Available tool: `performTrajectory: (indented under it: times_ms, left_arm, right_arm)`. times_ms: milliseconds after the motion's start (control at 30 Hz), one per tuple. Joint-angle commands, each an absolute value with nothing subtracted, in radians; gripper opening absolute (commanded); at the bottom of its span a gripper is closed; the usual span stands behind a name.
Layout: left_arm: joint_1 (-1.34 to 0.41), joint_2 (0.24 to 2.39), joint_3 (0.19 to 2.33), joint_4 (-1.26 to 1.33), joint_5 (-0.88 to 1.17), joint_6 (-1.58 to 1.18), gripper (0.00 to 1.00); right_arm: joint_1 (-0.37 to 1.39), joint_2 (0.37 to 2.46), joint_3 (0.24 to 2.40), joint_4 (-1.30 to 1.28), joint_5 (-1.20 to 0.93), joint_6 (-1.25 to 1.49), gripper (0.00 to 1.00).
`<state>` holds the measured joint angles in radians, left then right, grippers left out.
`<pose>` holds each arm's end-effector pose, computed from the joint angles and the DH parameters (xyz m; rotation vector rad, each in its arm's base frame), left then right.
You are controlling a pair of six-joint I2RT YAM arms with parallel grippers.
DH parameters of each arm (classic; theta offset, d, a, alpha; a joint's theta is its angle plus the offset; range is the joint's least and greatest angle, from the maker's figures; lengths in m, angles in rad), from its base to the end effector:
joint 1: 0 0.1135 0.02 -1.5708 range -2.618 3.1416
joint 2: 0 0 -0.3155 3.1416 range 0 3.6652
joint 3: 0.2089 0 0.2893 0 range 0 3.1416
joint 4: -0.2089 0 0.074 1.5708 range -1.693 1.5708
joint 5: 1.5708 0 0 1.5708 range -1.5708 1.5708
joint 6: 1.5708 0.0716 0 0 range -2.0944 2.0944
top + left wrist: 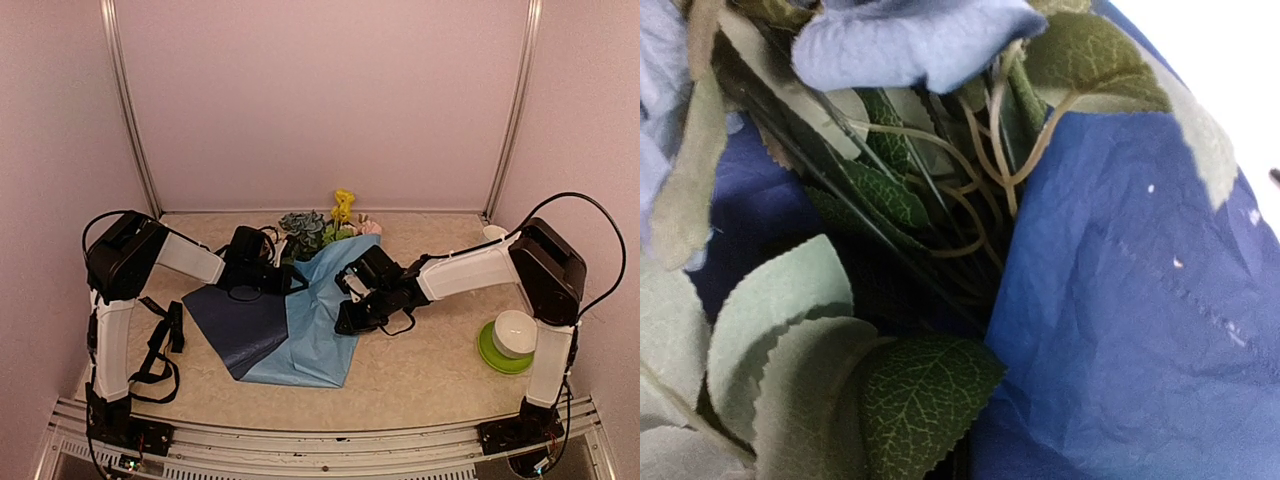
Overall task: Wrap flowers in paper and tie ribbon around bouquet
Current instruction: Press the fold line on the 2/3-folded wrapping paper.
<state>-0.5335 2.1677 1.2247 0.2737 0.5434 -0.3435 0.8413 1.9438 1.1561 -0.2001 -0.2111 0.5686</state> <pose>0.4274 -0.2954 0.0967 0.5333 2.2877 -1.0656 0.2930 0.3503 0.1288 -0.4575 2.6958 0.7519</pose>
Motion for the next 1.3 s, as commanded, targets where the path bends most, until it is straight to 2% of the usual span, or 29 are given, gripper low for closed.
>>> performTrajectory:
  times_ms: [0, 233, 367, 467, 600, 767, 900, 1000, 1133, 1267]
  left_arm:
    - [-0.525, 2.113, 1.217, 0.268, 0.484, -0.355, 0.05]
    - [-0.464, 2.054, 1.263, 0.172, 0.261, -0.387, 0.38]
    - [-0.386, 1.937, 1.205, 0.135, 0.134, -0.426, 0.38]
    - [-0.407, 1.796, 1.126, 0.124, 0.065, -0.384, 0.39]
    - [-0.576, 1.61, 1.054, -0.021, -0.023, -0.284, 0.39]
    - [-0.859, 1.423, 0.849, -0.034, 0.068, -0.36, 0.38]
    - [-0.982, 1.432, 0.758, -0.046, 0.008, -0.461, 0.31]
    - [-1.047, 1.497, 0.767, -0.084, -0.054, -0.448, 0.29]
    - [-1.113, 1.579, 0.785, -0.178, -0.109, -0.473, 0.21]
    - [-1.171, 1.555, 0.682, -0.209, -0.164, -0.599, 0.21]
  right_arm:
    - [0.84, 1.957, 1.135, -0.265, -0.198, 0.548, 0.22]
    - [0.852, 1.961, 1.108, -0.257, -0.196, 0.55, 0.22]
    - [0.856, 1.964, 1.109, -0.25, -0.198, 0.545, 0.22]
    - [0.858, 1.962, 1.115, -0.247, -0.193, 0.542, 0.23]
    - [0.862, 1.968, 1.136, -0.253, -0.199, 0.534, 0.23]
    - [0.879, 1.979, 1.161, -0.256, -0.197, 0.525, 0.24]
    - [0.89, 1.986, 1.161, -0.248, -0.205, 0.534, 0.24]
    - [0.899, 1.984, 1.153, -0.24, -0.198, 0.54, 0.24]
    - [0.909, 1.981, 1.146, -0.241, -0.168, 0.534, 0.25]
    - [0.923, 1.98, 1.129, -0.235, -0.152, 0.535, 0.25]
